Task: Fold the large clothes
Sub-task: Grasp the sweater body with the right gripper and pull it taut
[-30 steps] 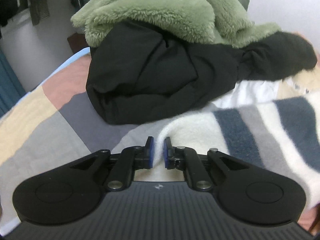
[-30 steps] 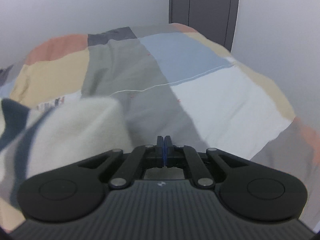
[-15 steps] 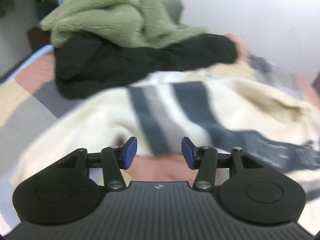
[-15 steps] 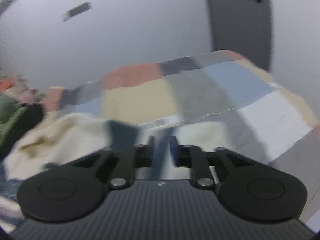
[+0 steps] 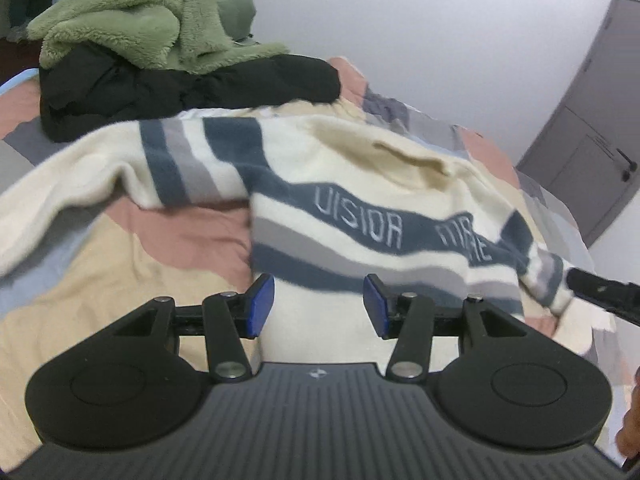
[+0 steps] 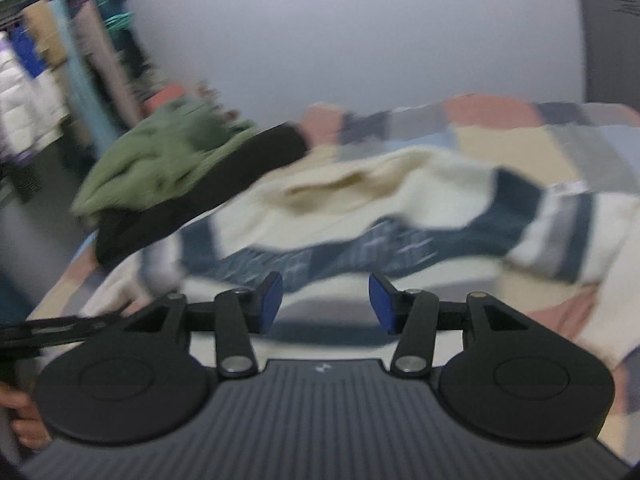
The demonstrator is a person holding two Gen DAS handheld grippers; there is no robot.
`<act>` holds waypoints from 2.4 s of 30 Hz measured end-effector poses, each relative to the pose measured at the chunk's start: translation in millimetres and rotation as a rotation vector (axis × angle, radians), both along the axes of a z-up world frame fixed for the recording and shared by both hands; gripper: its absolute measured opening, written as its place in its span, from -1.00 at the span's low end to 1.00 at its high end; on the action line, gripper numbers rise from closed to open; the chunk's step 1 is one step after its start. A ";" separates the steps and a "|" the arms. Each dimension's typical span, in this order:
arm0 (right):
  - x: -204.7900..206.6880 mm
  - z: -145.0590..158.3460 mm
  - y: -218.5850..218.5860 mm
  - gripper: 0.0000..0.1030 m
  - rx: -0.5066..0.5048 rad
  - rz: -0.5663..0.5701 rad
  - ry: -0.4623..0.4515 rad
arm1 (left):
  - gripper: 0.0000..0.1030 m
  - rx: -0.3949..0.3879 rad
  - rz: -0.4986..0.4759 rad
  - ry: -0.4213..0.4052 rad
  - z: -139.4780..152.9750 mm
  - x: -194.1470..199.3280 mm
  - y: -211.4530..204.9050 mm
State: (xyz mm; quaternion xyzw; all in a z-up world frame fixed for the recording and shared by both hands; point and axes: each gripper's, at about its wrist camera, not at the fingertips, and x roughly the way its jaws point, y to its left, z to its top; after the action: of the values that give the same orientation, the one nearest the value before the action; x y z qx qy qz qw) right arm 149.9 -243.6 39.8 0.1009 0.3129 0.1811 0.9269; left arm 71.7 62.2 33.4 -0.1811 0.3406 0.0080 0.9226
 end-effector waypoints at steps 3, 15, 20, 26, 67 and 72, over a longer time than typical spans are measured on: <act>-16.9 -13.5 30.6 -0.01 -0.002 0.073 0.029 | 0.07 0.001 -0.007 -0.021 -10.0 -17.4 -6.9; -40.5 -85.0 112.6 0.36 -0.089 0.279 0.143 | 0.07 -0.076 0.032 -0.046 -49.9 -17.6 14.7; -42.6 -104.4 139.3 0.36 -0.164 0.361 0.117 | 0.07 -0.119 0.068 -0.052 -58.7 -8.2 30.8; -42.8 -123.3 159.3 0.22 -0.272 0.447 0.100 | 0.07 -0.171 0.094 -0.033 -72.2 5.9 45.0; 20.3 -108.8 17.0 -0.87 0.035 -0.006 0.190 | 0.09 -0.731 -0.163 0.252 -153.3 11.4 -20.5; 8.7 -99.2 14.1 -0.86 0.111 0.029 0.168 | -0.55 -0.694 -0.140 0.259 -145.6 -3.8 -24.8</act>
State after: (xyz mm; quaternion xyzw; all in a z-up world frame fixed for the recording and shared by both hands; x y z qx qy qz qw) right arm 158.6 -229.4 -59.5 0.1624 0.3807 0.2025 0.8875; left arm 67.8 37.4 -112.2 -0.4569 0.4484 -0.1479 0.7539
